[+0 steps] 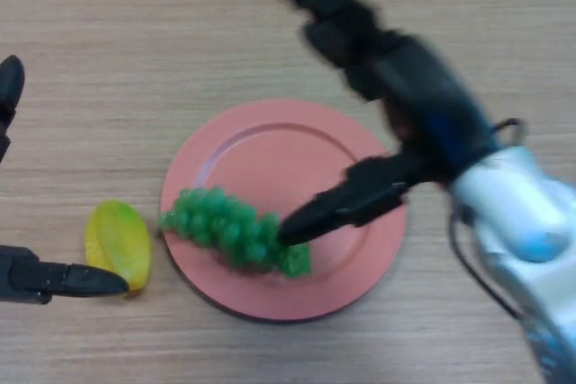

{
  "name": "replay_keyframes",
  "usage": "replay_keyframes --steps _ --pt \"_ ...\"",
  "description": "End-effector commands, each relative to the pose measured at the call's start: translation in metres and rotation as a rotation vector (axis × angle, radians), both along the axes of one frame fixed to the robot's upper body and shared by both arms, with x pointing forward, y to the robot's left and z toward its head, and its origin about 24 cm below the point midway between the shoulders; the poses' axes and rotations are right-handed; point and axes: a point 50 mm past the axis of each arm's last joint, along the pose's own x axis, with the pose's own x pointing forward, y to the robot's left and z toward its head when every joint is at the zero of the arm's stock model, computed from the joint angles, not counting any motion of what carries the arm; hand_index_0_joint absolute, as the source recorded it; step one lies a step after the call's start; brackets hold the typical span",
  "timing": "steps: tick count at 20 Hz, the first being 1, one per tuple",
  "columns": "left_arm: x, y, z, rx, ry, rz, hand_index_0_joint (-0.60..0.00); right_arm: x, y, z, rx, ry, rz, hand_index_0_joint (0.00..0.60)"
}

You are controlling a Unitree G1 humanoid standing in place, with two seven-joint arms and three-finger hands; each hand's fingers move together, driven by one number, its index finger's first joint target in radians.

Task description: Pick up the green grapes and place it on the plate

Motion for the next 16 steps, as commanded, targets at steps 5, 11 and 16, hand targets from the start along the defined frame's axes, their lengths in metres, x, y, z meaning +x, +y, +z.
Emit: replay_keyframes --steps 5,11,16 --pt "-0.012 -0.005 0.02 0.076 -0.157 -0.024 0.0 -0.044 -0.048 0.014 0.249 -0.193 -0.036 0.0" --pt "-0.015 -0.01 0.026 0.048 -0.179 -0.044 0.0 -0.058 -0.052 0.003 0.22 -0.196 -0.095 0.0" --pt "-0.017 -0.014 0.03 0.015 -0.213 -0.033 0.0 -0.061 -0.053 0.002 0.217 -0.189 -0.095 0.0"
